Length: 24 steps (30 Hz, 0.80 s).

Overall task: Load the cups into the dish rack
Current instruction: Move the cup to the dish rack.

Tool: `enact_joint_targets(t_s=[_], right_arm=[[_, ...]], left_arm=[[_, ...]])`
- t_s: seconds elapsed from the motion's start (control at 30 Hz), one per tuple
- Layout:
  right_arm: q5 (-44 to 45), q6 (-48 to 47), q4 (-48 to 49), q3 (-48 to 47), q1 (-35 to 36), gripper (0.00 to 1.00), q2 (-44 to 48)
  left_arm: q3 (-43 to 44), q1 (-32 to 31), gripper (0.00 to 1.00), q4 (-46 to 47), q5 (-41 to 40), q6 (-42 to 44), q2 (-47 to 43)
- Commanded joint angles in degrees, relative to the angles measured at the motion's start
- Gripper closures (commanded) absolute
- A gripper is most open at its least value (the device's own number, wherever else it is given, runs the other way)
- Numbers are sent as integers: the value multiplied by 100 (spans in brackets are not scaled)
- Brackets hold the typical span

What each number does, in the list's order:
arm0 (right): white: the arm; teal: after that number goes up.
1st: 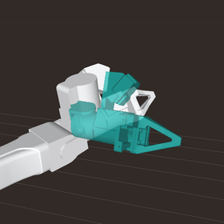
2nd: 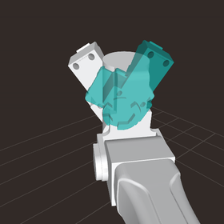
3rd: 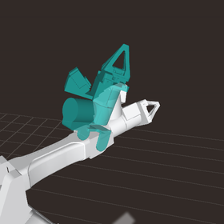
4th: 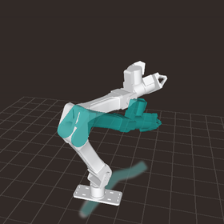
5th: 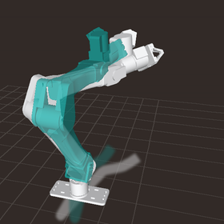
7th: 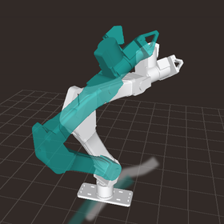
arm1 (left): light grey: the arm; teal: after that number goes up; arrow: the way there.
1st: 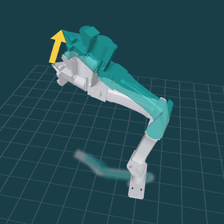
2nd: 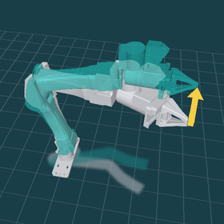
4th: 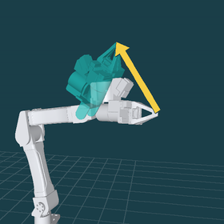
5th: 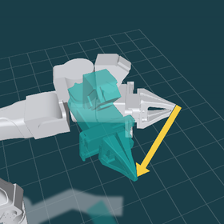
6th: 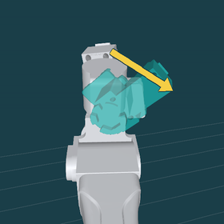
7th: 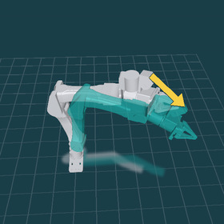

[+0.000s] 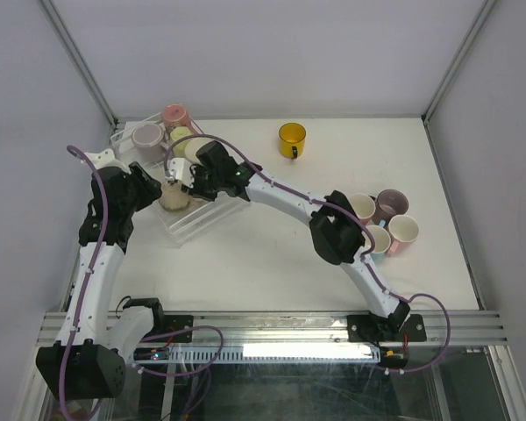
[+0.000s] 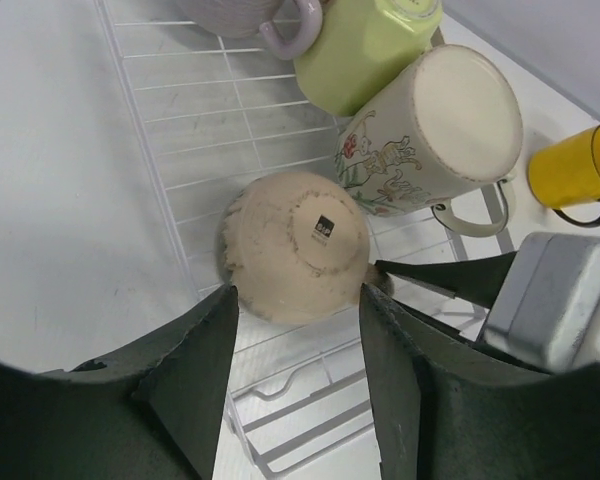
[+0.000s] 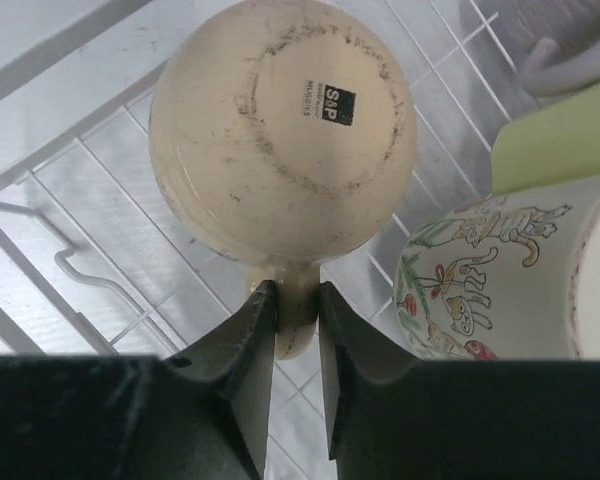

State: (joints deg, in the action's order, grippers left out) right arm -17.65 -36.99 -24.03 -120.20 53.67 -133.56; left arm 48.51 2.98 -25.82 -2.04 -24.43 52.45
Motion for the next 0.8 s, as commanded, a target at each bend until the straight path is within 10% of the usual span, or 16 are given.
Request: enact_joint_targets(t_s=[0.0,0.6,0.77], right_arm=[[188,899,62,114,-127,70,494],[-2919,1733,101,349,-672,34,1070],[-2183,1988,331,245,-676,39,1106]], left_arm=[[249,-26,54,-199,-320,-255,-28],[889,3,86,-663,8,-36,1434],[936,1,90,-754,145,52,1578]])
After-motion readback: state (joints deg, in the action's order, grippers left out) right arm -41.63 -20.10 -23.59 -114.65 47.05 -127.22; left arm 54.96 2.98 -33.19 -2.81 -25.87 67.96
